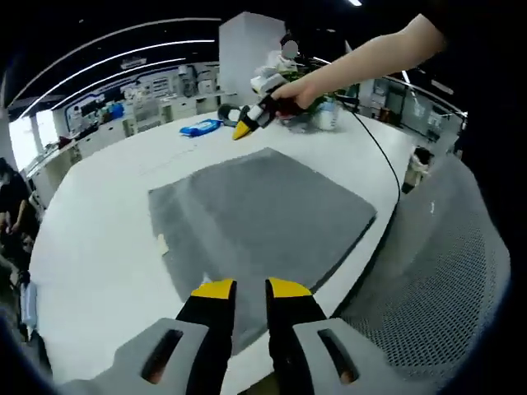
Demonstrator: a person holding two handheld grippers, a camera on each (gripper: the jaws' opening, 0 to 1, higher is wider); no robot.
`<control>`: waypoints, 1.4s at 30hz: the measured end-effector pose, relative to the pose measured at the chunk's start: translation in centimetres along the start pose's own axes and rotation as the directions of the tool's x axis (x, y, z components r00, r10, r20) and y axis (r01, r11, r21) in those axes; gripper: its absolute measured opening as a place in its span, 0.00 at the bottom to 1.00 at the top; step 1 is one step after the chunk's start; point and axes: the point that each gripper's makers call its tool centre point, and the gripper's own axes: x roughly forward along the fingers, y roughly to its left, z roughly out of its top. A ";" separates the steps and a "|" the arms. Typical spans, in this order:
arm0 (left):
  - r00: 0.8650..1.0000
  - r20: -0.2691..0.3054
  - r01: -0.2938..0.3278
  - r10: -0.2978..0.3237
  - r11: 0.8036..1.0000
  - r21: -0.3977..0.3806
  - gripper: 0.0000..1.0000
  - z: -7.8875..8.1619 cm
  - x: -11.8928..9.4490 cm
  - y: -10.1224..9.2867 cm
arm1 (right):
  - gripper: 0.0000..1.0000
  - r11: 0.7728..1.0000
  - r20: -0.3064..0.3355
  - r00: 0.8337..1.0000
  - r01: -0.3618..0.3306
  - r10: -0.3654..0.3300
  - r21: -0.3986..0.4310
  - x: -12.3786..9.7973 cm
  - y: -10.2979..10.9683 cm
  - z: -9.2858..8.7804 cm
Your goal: Fold the towel on the table until its edges align and the towel forms a compact rectangular stack.
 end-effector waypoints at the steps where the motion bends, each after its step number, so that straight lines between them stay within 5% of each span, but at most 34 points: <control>1: 0.999 -0.002 0.035 -0.035 0.999 0.002 0.15 0.6 0.5 -0.5 | 0.02 1.000 0.005 1.000 0.007 -0.007 0.007 -0.3 -0.3 0.0; 6: 0.981 -0.108 0.183 -0.164 0.961 0.206 0.15 3.5 4.9 -3.3 | 0.00 0.999 0.027 1.000 -0.001 0.000 0.053 -1.1 -0.5 -0.2; 10: 0.939 -0.204 0.316 -0.278 0.932 0.181 0.15 3.8 8.3 -6.7 | 0.00 0.998 -0.047 0.999 0.022 -0.025 -0.062 -1.2 -0.7 -1.4; 13: 0.927 -0.234 0.344 -0.294 0.914 0.216 0.13 4.0 10.3 -8.5 | 0.00 0.981 -0.121 0.991 0.036 -0.060 -0.190 -1.3 -0.6 -2.7; 19: 0.894 -0.309 0.412 -0.324 0.866 0.283 0.08 2.9 12.5 -11.5 | 0.00 0.950 -0.245 0.968 -0.033 -0.046 -0.310 -0.1 1.4 -5.5; 23: 0.889 -0.328 0.419 -0.318 0.856 0.304 0.06 2.3 13.4 -12.1 | 0.00 0.839 -0.369 0.921 -0.103 -0.123 -0.535 1.0 1.8 -8.0; 26: 0.906 -0.316 0.389 -0.281 0.846 0.364 0.06 2.7 14.7 -11.8 | 0.00 0.803 -0.433 0.874 -0.090 -0.220 -0.590 1.6 1.3 -9.7; 29: 0.906 -0.313 0.392 -0.284 0.842 0.371 0.06 2.5 15.6 -12.4 | 0.00 0.732 -0.489 0.822 -0.139 -0.290 -0.667 2.1 1.0 -11.5; 31: 0.896 -0.337 0.410 -0.290 0.832 0.375 0.06 1.7 16.2 -13.0 | 0.00 0.658 -0.467 0.823 -0.158 -0.324 -0.736 2.1 1.3 -11.1; 33: 0.887 -0.368 0.422 -0.280 0.816 0.396 0.06 0.6 16.4 -13.4 | 0.00 0.636 -0.459 0.819 -0.156 -0.344 -0.755 2.1 1.3 -11.2; 34: 0.902 -0.340 0.403 -0.267 0.805 0.436 0.06 1.2 16.5 -13.2 | 0.00 0.579 -0.455 0.818 -0.191 -0.352 -0.792 2.1 1.3 -11.2; 36: 0.902 -0.347 0.393 -0.258 0.823 0.410 0.06 1.1 16.4 -13.3 | 0.00 0.518 -0.443 0.813 -0.211 -0.377 -0.829 2.0 1.4 -11.3; 38: 0.908 -0.348 0.379 -0.232 0.809 0.449 0.05 1.0 16.2 -13.4 | 0.00 0.450 -0.433 0.800 -0.233 -0.415 -0.862 2.1 1.4 -11.3; 39: 0.911 -0.354 0.372 -0.213 0.794 0.480 0.04 1.0 16.2 -13.5 | 0.00 0.359 -0.422 0.787 -0.273 -0.449 -0.893 2.2 1.4 -11.4; 40: 0.911 -0.363 0.370 -0.197 0.781 0.503 0.04 1.0 16.1 -13.5 | 0.00 0.302 -0.405 0.779 -0.288 -0.478 -0.909 2.2 1.5 -11.4; 41: 0.910 -0.377 0.372 -0.175 0.747 0.550 0.03 0.9 16.1 -13.6 | 0.00 0.231 -0.382 0.759 -0.305 -0.528 -0.924 2.2 1.4 -11.5; 42: 0.909 -0.383 0.374 -0.165 0.728 0.574 0.03 0.9 16.0 -13.7 | 0.00 0.186 -0.365 0.744 -0.317 -0.559 -0.930 2.2 1.5 -11.6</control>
